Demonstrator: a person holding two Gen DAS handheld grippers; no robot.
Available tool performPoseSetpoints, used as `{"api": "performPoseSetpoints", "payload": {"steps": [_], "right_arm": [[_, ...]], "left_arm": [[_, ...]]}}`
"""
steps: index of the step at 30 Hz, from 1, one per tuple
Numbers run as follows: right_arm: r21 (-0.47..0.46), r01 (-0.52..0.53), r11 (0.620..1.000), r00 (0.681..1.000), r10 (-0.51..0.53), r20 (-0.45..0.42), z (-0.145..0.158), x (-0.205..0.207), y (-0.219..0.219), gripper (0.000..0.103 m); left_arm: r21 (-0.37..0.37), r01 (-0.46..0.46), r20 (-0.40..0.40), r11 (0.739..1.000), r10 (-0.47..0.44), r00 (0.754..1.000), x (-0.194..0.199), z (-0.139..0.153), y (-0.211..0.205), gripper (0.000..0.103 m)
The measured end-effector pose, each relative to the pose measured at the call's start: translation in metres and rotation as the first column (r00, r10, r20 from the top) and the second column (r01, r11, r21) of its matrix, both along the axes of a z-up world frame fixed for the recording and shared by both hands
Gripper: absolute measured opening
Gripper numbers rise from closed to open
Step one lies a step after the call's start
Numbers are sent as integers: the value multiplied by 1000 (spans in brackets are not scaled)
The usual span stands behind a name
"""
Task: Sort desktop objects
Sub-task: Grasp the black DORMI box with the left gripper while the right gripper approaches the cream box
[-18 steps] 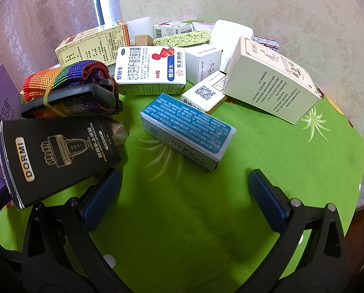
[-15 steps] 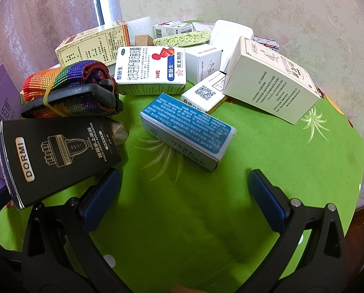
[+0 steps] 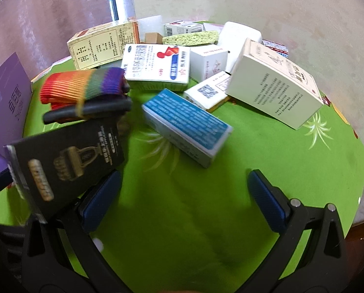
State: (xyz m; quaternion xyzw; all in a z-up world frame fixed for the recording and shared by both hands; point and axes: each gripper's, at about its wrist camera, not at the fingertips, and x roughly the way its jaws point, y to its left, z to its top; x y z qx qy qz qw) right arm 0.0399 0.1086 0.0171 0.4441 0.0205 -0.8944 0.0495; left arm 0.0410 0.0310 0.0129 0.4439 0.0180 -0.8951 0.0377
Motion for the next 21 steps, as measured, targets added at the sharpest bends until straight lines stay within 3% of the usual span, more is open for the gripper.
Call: {"api": "performPoseSetpoints", "payload": {"steps": [8, 14, 18, 21], "right_arm": [[-102, 32, 994, 999, -33, -9, 7, 7, 30, 103], [-130, -5, 992, 996, -8, -94, 31, 20, 45, 103], [-140, -1, 990, 989, -19, -147, 63, 40, 66, 103], [-139, 16, 990, 987, -38, -157, 61, 37, 82, 103]], "left_arm": [[45, 22, -5, 999, -22, 1000, 18, 18, 20, 103], [38, 76, -28, 996, -75, 997, 15, 29, 44, 103], [10, 137, -39, 990, -137, 990, 13, 35, 67, 103], [22, 147, -23, 989, -146, 989, 4, 31, 70, 103]]}}
